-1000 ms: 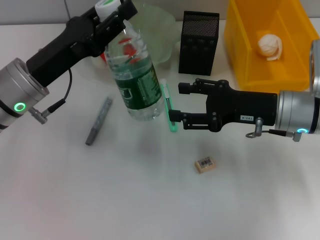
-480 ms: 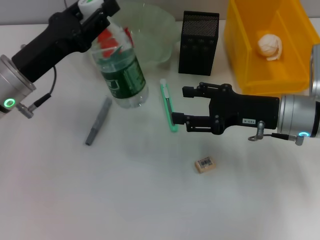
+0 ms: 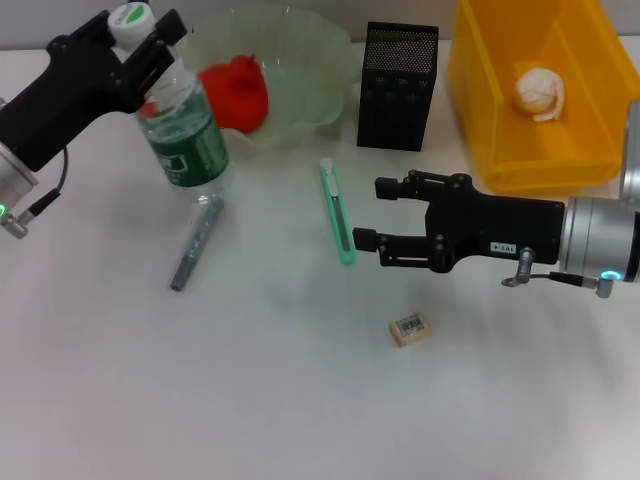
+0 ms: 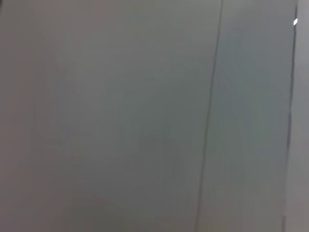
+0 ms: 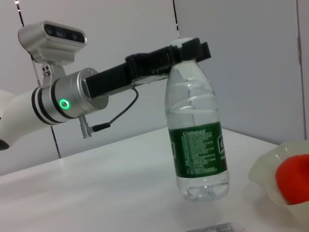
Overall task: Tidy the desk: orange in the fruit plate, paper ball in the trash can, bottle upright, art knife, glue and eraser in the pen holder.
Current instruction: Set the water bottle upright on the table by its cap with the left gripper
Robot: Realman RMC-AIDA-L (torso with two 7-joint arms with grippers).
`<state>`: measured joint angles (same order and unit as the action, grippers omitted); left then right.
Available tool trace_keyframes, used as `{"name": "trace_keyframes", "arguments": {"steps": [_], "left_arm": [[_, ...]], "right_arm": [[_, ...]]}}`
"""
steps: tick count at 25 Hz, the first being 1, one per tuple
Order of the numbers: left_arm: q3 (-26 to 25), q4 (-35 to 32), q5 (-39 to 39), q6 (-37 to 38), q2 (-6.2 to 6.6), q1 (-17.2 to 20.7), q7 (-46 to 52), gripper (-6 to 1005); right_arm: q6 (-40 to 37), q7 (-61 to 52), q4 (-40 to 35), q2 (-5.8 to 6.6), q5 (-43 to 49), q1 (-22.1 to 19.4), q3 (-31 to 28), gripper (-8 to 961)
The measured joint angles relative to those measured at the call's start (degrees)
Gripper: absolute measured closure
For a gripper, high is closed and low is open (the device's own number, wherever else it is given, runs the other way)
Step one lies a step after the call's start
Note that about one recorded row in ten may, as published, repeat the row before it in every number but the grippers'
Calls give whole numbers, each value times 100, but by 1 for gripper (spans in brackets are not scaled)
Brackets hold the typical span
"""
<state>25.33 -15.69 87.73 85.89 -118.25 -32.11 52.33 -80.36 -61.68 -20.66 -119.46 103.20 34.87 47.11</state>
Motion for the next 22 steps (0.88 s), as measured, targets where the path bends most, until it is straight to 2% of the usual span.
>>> {"name": "trace_keyframes", "arguments": {"steps": [22], "left_arm": [[-116, -87, 3, -1108, -36, -36, -1130, 564]], "right_arm": [[-5, -21, -14, 2, -37, -13, -27, 188]]}}
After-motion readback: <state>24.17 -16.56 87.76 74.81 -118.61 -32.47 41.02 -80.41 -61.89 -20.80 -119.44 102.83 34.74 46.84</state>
